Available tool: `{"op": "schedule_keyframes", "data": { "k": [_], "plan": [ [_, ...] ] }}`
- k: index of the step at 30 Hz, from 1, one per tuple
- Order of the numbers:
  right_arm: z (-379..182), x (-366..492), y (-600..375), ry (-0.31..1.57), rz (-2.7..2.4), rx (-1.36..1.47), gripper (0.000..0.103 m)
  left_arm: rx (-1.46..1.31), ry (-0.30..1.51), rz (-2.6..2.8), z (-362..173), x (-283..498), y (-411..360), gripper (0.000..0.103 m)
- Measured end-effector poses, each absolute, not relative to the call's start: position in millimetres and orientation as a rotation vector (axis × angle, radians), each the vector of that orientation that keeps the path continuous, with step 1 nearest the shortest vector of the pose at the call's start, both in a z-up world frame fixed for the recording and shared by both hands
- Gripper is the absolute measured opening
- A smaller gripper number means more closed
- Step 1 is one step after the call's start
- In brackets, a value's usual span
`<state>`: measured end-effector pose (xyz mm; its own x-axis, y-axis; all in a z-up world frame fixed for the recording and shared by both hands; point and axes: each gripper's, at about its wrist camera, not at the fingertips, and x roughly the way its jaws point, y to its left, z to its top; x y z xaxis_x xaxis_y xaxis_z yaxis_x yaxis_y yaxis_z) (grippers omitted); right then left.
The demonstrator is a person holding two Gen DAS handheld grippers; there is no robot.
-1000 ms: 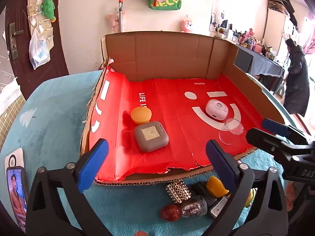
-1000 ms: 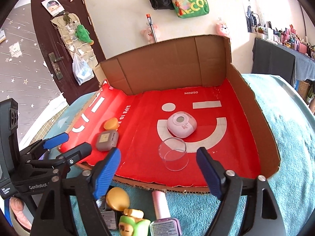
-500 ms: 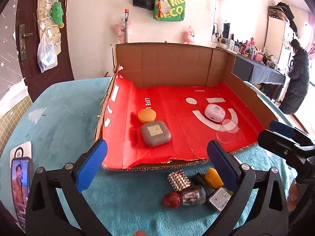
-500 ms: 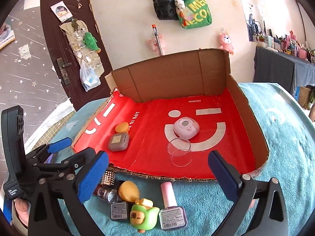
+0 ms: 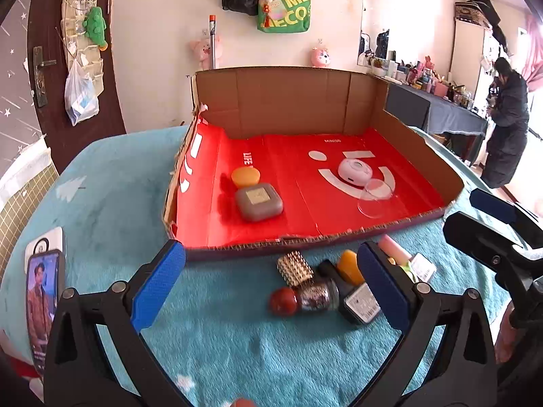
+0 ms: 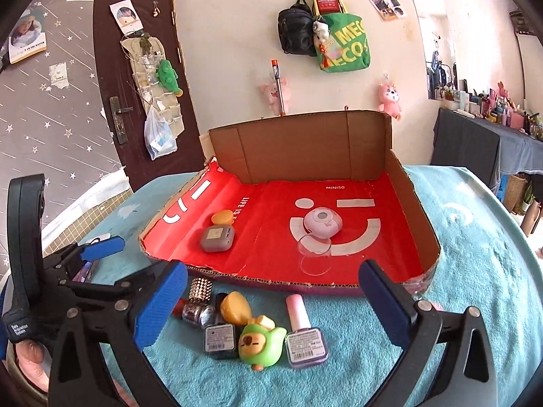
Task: Organize rigid objects
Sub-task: 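Move both grippers back out of the box toward the objects on the towel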
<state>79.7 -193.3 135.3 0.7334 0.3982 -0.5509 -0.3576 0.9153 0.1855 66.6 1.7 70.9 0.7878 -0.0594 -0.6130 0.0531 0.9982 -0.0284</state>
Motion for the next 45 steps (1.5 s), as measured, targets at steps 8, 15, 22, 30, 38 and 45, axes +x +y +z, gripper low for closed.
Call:
{"op": "schedule_keyframes", "data": {
  "k": [8,15,22,30,38,45],
  "plan": [
    [126,64,-191,0.631,0.393,0.051,0.103,-0.070,0.703,-0.066,56,52,8,0.103],
    [116,54,-192,0.653,0.371,0.054,0.103,-0.085,0.750,-0.068,41,43,8,0.103],
    [100,46,-187,0.713,0.387,0.033,0.103,-0.089,0.789,-0.068,28,38,8,0.103],
    [87,43,-188,0.765,0.389,0.032,0.103,-0.119,0.851,-0.070,13,36,13,0.103],
    [74,42,-186,0.817,0.399,0.028,0.103,-0.104,0.890,-0.063,3,37,9,0.103],
    [68,44,-184,0.843,0.406,0.023,0.100,-0.091,0.891,-0.055,3,40,9,0.103]
  ]
}}
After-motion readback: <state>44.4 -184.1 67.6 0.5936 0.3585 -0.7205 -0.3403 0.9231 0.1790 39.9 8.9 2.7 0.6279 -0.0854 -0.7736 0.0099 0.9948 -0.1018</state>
